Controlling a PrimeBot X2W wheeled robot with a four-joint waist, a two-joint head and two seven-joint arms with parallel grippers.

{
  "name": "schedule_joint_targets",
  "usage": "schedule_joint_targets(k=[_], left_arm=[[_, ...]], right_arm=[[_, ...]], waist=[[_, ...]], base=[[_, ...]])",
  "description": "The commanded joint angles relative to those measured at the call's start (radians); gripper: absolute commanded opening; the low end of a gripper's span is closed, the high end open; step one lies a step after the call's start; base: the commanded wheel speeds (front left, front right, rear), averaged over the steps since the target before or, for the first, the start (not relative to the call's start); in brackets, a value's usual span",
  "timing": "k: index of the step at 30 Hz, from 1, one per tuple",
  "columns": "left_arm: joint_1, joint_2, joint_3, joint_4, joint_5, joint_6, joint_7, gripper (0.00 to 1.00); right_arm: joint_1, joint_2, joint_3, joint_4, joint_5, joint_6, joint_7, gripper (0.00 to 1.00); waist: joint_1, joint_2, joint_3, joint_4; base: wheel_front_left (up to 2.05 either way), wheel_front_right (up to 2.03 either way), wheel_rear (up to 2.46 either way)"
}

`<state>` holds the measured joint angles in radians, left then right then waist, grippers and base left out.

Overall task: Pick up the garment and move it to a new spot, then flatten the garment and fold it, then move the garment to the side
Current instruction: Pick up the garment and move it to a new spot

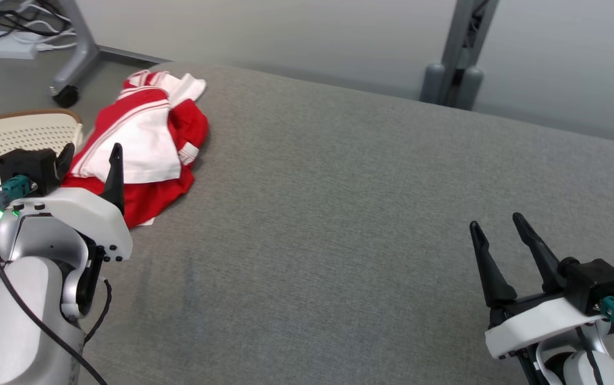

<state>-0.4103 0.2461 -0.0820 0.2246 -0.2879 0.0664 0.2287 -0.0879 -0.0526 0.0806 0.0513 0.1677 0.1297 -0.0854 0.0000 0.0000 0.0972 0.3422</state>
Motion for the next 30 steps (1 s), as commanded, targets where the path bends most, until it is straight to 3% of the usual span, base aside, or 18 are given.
schedule_joint_targets(k=[1, 10, 23, 25, 26, 30], left_arm=[[-0.016, 0.005, 0.000, 0.014, -0.004, -0.006, 0.003, 1.00], [-0.229, 0.049, 0.013, 0.384, -0.020, -0.025, 0.040, 1.00], [-0.358, 0.110, 0.048, 0.660, -0.044, 0.007, 0.026, 1.00], [-0.366, 0.114, 0.047, 0.681, -0.045, 0.000, 0.015, 0.43], [-0.373, 0.113, 0.048, 0.689, -0.047, 0.001, 0.005, 0.00], [-0.392, 0.113, 0.052, 0.694, -0.052, 0.000, -0.062, 0.00]], right_arm=[[-0.007, -0.010, 0.000, -0.002, -0.001, 0.002, 0.000, 1.00], [-0.075, -0.026, -0.002, 0.002, 0.016, 0.002, -0.019, 1.00], [-0.112, -0.041, -0.004, 0.009, 0.016, 0.002, -0.034, 1.00], [-0.110, -0.043, -0.005, 0.011, 0.013, 0.002, -0.034, 1.00], [-0.112, -0.044, -0.005, 0.011, 0.012, 0.002, -0.033, 1.00], [-0.112, -0.047, -0.010, 0.013, 0.011, 0.002, -0.030, 1.00]], waist=[[0.0000, 0.0000, 0.071, -0.074], [0.0000, 0.0000, 0.205, -0.202], [0.0000, 0.0000, 0.266, -0.224], [0.0000, 0.0000, 0.268, -0.220], [0.0000, 0.0000, 0.269, -0.218], [0.0000, 0.0000, 0.260, -0.206]], base=[[0.00, 0.00, 0.00], [0.00, 0.00, 0.00], [0.00, 0.00, 0.00], [0.00, 0.00, 0.00], [0.00, 0.00, 0.00], [0.00, 0.00, 0.00]])
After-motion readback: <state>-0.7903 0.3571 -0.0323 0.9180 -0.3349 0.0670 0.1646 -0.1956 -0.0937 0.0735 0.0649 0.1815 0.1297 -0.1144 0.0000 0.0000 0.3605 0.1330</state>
